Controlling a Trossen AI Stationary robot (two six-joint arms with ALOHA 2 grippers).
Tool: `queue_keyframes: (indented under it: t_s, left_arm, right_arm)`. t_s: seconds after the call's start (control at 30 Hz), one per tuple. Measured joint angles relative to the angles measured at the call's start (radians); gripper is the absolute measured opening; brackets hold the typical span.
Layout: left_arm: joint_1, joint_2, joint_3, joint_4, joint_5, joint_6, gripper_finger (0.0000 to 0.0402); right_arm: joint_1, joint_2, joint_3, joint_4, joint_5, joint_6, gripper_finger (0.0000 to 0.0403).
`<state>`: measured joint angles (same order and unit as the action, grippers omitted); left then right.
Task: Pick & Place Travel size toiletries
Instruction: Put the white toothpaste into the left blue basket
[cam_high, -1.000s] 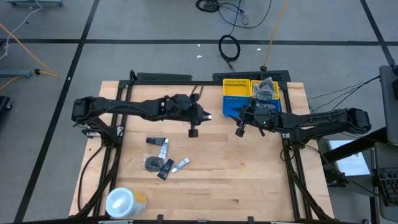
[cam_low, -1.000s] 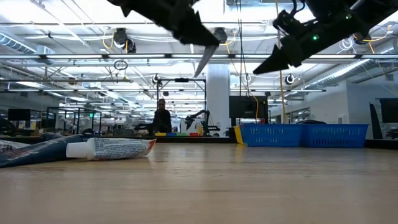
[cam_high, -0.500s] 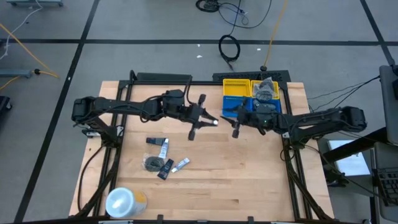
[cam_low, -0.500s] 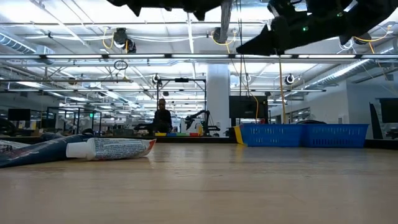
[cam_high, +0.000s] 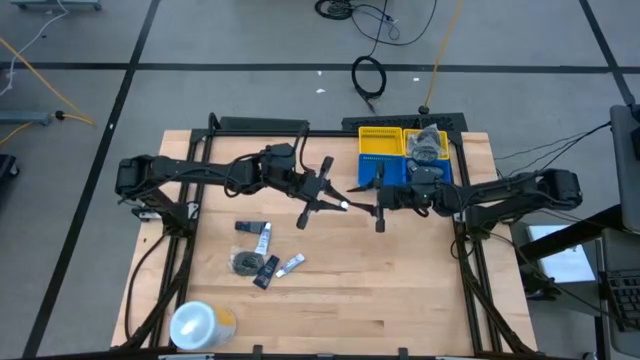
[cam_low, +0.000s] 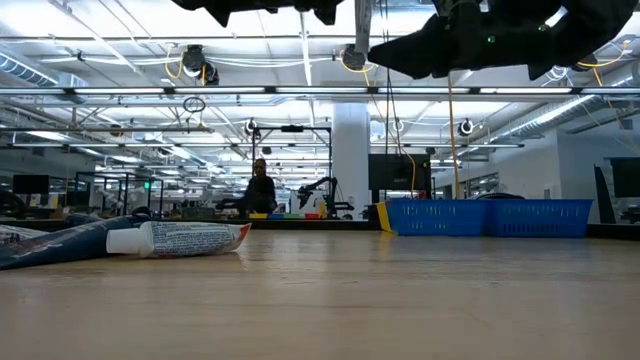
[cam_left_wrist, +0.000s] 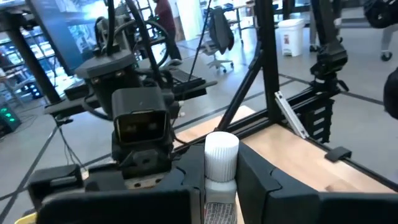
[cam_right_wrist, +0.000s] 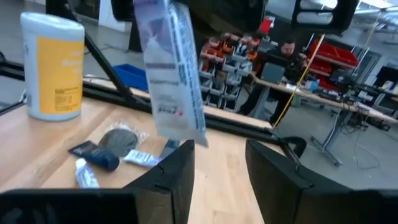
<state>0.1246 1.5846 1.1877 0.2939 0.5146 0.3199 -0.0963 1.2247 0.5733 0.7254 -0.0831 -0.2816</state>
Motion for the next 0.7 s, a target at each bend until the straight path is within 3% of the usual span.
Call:
queue_keyframes:
  t_s: [0.13, 0.27, 0.57, 0.7]
  left_arm:
    - [0.0, 0.0, 0.0, 0.0, 0.009, 0.0, 0.0051]
    - [0.0, 0.0, 0.0, 0.0, 0.01, 0.001, 0.0072]
    - [0.0, 0.0, 0.0, -0.003, 0.011, 0.02, 0.0044]
    - [0.0, 0.0, 0.0, -0.005, 0.011, 0.019, 0.0057]
  right_arm:
    - [0.0, 0.02, 0.0, 0.054, -0.016, 0.001, 0.0134]
    - [0.0, 0.042, 0.0, 0.092, -0.128, 0.0, 0.0134]
    - [0.0, 0.083, 0.0, 0.141, -0.132, -0.004, 0.0132]
    - [0.0, 0.083, 0.0, 0.14, -0.131, -0.021, 0.0101]
